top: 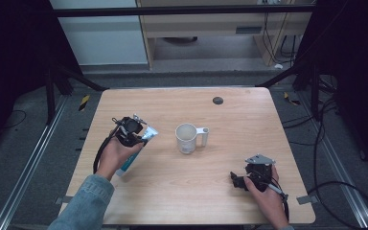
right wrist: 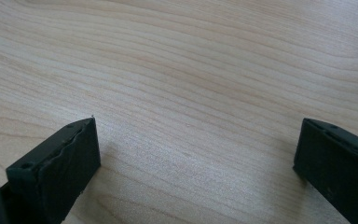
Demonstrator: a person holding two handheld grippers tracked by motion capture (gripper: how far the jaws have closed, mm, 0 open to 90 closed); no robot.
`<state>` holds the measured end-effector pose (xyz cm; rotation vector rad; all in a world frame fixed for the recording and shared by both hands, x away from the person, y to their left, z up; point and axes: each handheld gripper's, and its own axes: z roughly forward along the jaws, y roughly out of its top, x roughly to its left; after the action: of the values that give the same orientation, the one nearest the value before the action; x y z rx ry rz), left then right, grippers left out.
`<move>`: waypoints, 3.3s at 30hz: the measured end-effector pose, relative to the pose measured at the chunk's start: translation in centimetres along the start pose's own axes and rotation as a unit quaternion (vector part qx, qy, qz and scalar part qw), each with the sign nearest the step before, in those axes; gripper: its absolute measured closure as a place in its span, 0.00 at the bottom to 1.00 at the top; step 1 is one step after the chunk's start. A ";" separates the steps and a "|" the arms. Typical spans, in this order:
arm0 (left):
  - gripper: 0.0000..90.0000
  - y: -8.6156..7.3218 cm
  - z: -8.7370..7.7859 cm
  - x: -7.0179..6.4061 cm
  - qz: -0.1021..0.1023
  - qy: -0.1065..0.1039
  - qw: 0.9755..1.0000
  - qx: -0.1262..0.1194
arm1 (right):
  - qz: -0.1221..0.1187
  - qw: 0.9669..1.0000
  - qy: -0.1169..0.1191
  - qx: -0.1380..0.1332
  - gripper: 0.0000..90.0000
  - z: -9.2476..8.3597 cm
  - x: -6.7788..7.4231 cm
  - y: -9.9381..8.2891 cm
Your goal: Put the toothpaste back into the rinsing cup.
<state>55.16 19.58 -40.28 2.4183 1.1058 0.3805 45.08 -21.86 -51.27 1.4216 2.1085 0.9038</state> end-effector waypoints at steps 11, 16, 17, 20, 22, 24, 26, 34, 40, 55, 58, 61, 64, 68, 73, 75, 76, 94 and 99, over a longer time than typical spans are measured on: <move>0.86 1.3 -1.7 -1.4 0.012 0.004 0.999 -0.039 | 0.000 1.000 0.000 0.000 0.00 0.0 0.0 0.0; 0.86 1.8 -2.2 -2.0 0.008 -0.001 0.998 -0.058 | 0.000 1.000 0.000 0.000 0.00 0.0 0.0 0.0; 0.86 2.0 -2.3 -2.1 0.009 -0.001 0.998 -0.060 | 0.000 1.000 0.000 0.000 0.00 0.0 0.0 0.0; 0.86 2.6 -2.6 -2.8 0.012 0.002 0.997 -0.071 | 0.000 1.000 0.000 0.000 0.00 0.0 0.0 0.0; 0.86 2.8 -2.7 -2.9 0.015 0.000 0.997 -0.074 | 0.000 1.000 0.000 0.000 0.00 0.0 0.0 0.0; 0.86 3.1 -2.8 -3.1 0.017 -0.003 0.997 -0.080 | 0.001 1.000 0.001 0.000 0.01 0.0 0.0 0.0; 0.86 3.3 -2.8 -3.3 0.018 -0.003 0.996 -0.085 | 0.001 1.000 0.001 0.000 0.01 0.0 0.0 0.0; 0.86 4.2 -2.9 -4.2 0.021 0.001 0.994 -0.105 | 0.002 1.000 0.002 0.000 0.01 0.0 0.0 0.0; 0.86 5.0 -3.1 -4.6 0.021 0.001 0.993 -0.116 | -0.001 1.000 0.004 0.000 0.01 0.0 0.0 0.0; 0.86 6.9 -4.5 -5.7 0.026 0.009 0.990 -0.141 | -0.002 1.000 0.004 0.001 0.01 0.0 0.0 0.0; 0.86 7.4 -4.7 -6.0 0.029 0.010 0.989 -0.144 | -0.002 1.000 0.004 0.001 0.01 0.0 0.0 0.0; 0.86 7.7 -4.8 -6.3 0.027 0.008 0.988 -0.149 | -0.001 1.000 0.004 0.001 0.01 0.0 0.0 0.0; 0.86 8.1 -4.8 -6.5 0.027 0.008 0.988 -0.153 | -0.002 1.000 0.004 0.000 0.01 0.0 0.0 0.0; 0.86 8.6 -5.0 -6.9 0.030 0.008 0.987 -0.157 | -0.002 1.000 0.004 0.001 0.01 0.0 0.0 0.0; 0.86 9.0 -5.5 -7.3 0.030 0.007 0.986 -0.165 | -0.002 1.000 0.004 0.001 0.01 0.0 0.0 0.0; 0.86 9.2 -5.6 -7.3 0.031 0.009 0.985 -0.167 | -0.002 1.000 0.004 0.001 0.01 0.0 0.0 0.0; 0.86 9.3 -5.6 -7.4 0.029 0.009 0.985 -0.170 | -0.002 1.000 0.004 0.001 0.01 0.0 0.0 0.0; 0.86 11.1 -6.1 -9.3 0.022 0.002 0.974 -0.223 | -0.003 1.000 0.003 0.001 0.01 0.0 0.0 0.0; 0.86 11.3 -5.8 -9.4 0.019 0.002 0.974 -0.226 | -0.003 1.000 0.003 0.001 0.01 0.0 0.0 0.0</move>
<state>53.93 7.52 -30.10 2.0363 0.8627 0.5794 45.07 -21.88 -51.27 1.4135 2.1174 0.9046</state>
